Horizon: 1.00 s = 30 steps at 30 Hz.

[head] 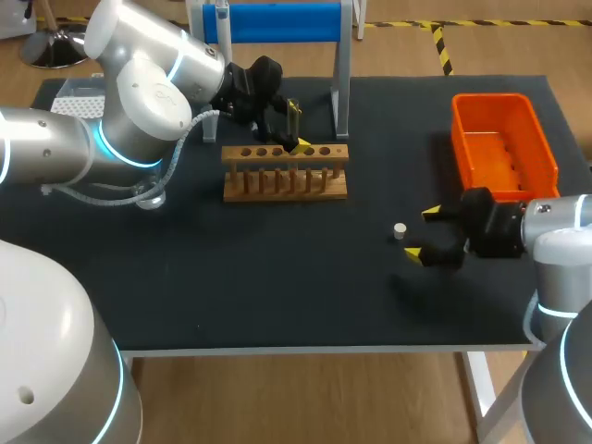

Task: Invert the test tube, pick up the pipette, mount the tip to pipette, aspirate from beaker and dispense into the tube, eject the tip, return the pipette, and cap with the stopper.

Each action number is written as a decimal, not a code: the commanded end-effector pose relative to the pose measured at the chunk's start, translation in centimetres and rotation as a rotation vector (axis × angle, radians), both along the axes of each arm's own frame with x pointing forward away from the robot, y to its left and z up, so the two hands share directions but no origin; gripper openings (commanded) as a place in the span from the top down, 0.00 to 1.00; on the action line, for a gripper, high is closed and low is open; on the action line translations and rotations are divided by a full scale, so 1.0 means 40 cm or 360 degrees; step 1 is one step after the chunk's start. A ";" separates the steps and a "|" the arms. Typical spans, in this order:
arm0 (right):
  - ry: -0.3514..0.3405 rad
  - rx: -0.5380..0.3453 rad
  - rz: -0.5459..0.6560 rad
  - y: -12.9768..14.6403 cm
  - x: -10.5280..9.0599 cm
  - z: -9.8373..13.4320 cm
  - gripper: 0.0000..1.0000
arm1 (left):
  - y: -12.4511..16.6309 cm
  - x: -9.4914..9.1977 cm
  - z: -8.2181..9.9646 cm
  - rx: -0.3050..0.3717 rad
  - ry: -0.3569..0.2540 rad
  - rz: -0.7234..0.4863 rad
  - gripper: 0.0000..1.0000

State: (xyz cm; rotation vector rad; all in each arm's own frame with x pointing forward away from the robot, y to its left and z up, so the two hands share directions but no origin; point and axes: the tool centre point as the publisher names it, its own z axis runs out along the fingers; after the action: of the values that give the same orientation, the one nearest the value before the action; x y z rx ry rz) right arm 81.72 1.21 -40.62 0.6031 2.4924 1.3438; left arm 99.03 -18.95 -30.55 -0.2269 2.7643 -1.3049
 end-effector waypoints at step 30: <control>-0.0017 -0.0033 -0.0057 0.052 0.058 -0.051 0.11 | 0.000 0.002 0.002 0.0004 0.0006 -0.0003 0.00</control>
State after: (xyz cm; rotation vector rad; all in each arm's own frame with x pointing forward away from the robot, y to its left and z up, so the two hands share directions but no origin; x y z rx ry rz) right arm 83.97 2.94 -42.36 0.6277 2.4797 1.3075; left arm 99.03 -18.95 -30.55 -0.2269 2.7643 -1.3049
